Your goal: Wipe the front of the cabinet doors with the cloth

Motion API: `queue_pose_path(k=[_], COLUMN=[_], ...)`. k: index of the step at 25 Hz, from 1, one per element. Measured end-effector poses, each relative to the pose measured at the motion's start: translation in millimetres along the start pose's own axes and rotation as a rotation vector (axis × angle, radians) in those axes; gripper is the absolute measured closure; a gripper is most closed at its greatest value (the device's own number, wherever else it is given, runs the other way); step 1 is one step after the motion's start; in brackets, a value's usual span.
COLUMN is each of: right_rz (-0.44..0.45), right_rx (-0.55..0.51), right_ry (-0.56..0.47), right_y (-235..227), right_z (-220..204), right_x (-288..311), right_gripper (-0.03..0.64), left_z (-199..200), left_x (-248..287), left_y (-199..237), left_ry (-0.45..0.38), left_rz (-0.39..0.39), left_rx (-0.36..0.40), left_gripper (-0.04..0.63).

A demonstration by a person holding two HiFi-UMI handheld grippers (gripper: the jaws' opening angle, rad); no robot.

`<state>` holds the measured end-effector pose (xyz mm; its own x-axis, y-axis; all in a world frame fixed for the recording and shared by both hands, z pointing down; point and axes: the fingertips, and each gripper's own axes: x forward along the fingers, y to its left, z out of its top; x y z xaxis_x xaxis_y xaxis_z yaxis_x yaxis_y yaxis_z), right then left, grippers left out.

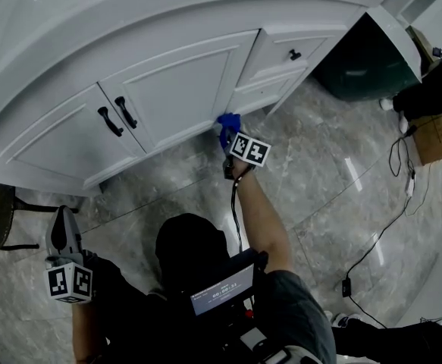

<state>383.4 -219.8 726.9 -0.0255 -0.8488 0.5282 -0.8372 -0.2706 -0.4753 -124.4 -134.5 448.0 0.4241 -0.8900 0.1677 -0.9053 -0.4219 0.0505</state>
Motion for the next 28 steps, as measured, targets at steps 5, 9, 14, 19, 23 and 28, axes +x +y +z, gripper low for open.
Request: queue_pose_path(k=[5, 9, 14, 19, 23, 28], right_rz=[0.113, 0.258, 0.493, 0.696, 0.738, 0.754], right_rx=[-0.048, -0.161, -0.301, -0.374, -0.488, -0.522], right_ry=[-0.083, -0.16, -0.205, -0.223, -0.298, -0.317], right_y=[62.5, 140.3, 250.9, 355.0, 399.0, 430.0], right_z=[17.4, 47.0, 83.9, 79.8, 57.5, 32.7], right_x=[-53.9, -117.8, -194.6, -244.3, -264.5, -255.1], right_gripper=[0.568, 0.568, 0.568, 0.568, 0.568, 0.568], left_z=[-12.0, -22.8, -13.2, 13.3, 30.3, 44.2], left_x=[-1.5, 5.7, -0.4, -17.0, -23.2, -16.5], left_y=[6.7, 15.0, 40.3, 53.4, 31.3, 30.9], left_ry=[0.025, 0.053, 0.037, -0.021, -0.065, -0.098], left_rz=[-0.006, -0.021, -0.007, 0.031, -0.019, -0.034], left_rx=[-0.075, -0.123, -0.105, -0.092, -0.057, -0.022], left_gripper=[0.592, 0.592, 0.592, 0.592, 0.592, 0.592])
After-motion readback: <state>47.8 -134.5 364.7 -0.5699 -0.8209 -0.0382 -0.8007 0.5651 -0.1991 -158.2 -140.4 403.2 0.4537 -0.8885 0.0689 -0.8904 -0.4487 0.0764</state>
